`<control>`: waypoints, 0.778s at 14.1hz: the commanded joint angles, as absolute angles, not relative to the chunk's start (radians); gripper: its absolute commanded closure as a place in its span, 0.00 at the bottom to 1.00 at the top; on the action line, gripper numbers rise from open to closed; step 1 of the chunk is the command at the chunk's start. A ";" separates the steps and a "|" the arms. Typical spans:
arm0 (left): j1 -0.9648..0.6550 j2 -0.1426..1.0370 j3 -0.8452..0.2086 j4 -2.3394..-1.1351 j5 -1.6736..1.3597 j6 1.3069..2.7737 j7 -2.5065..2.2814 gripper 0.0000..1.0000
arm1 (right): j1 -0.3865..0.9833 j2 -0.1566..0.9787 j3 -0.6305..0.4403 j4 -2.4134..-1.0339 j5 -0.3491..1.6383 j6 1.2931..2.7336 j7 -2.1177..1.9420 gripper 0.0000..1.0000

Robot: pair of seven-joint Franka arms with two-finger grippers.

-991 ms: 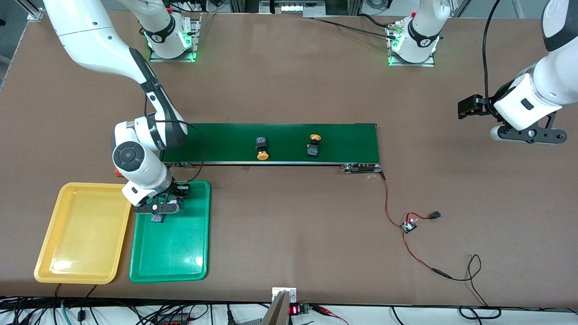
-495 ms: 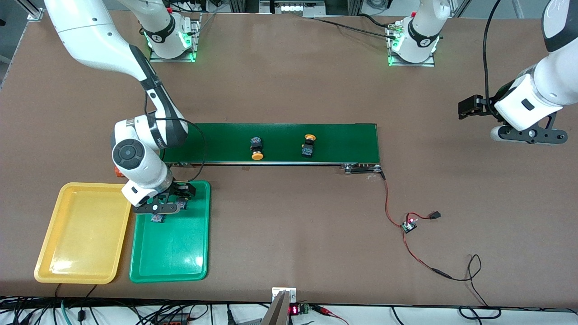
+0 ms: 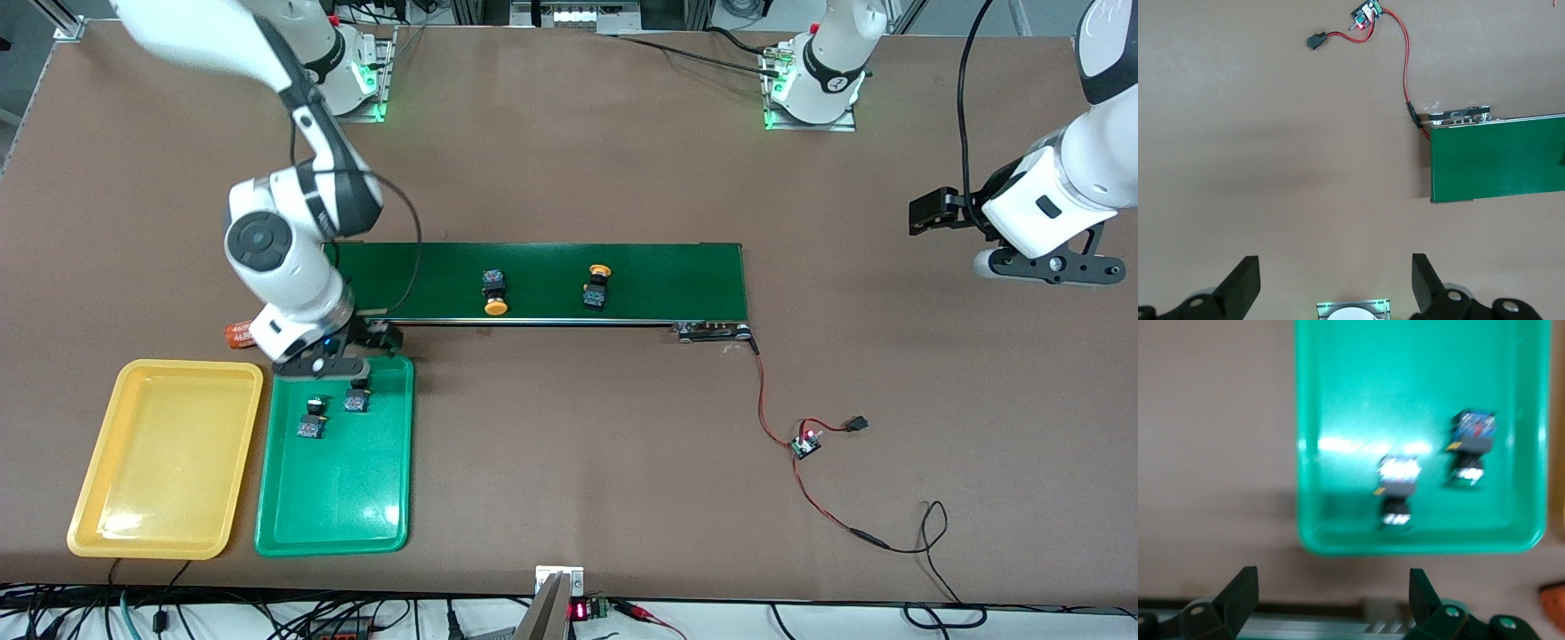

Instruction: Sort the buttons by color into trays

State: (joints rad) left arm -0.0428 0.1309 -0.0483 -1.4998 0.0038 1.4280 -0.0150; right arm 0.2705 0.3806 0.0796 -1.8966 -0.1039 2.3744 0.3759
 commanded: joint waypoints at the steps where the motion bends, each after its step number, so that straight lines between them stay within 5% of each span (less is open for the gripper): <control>1: -0.038 0.146 -0.051 -1.471 0.018 1.408 0.009 0.00 | 0.331 0.255 0.081 -2.028 -0.077 2.376 0.452 0.00; 11: -0.035 0.146 -0.051 -1.470 0.017 1.408 0.009 0.00 | 0.439 0.227 0.173 -2.143 -0.081 2.408 0.657 0.00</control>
